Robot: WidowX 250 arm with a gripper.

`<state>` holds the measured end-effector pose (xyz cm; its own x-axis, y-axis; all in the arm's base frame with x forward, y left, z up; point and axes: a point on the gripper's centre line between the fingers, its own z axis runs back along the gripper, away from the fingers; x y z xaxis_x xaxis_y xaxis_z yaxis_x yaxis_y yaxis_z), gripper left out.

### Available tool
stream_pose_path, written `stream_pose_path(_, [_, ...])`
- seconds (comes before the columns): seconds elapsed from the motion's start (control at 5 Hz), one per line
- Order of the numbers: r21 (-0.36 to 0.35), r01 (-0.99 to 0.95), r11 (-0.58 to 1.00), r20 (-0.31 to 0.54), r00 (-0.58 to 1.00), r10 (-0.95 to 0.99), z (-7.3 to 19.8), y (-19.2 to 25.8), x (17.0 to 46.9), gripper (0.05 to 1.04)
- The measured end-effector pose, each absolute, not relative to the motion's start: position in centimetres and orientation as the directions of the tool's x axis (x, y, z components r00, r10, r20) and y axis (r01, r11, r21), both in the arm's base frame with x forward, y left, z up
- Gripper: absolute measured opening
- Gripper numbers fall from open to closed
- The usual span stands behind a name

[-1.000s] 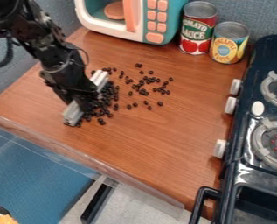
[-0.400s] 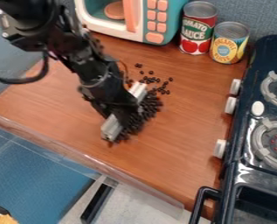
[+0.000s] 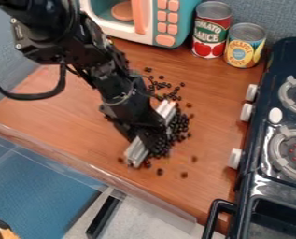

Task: Sweep into pile

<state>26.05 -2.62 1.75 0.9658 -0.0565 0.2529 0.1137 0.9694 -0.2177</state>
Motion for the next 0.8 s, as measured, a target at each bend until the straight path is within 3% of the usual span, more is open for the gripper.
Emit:
stream_pose_path(0.2, [-0.227, 0.127, 0.966, 0.253, 0.965, -0.067, 3.1, -1.9, 26.0, 0.359])
stream_pose_path(0.6, [-0.202, 0.046, 0.978, 0.333, 0.942, 0.024, 7.6, 4.9, 27.9, 0.359])
stream_pose_path(0.8, [-0.173, -0.003, 0.985, 0.317, 0.947, 0.058, 7.7, 9.2, 28.2, 0.359])
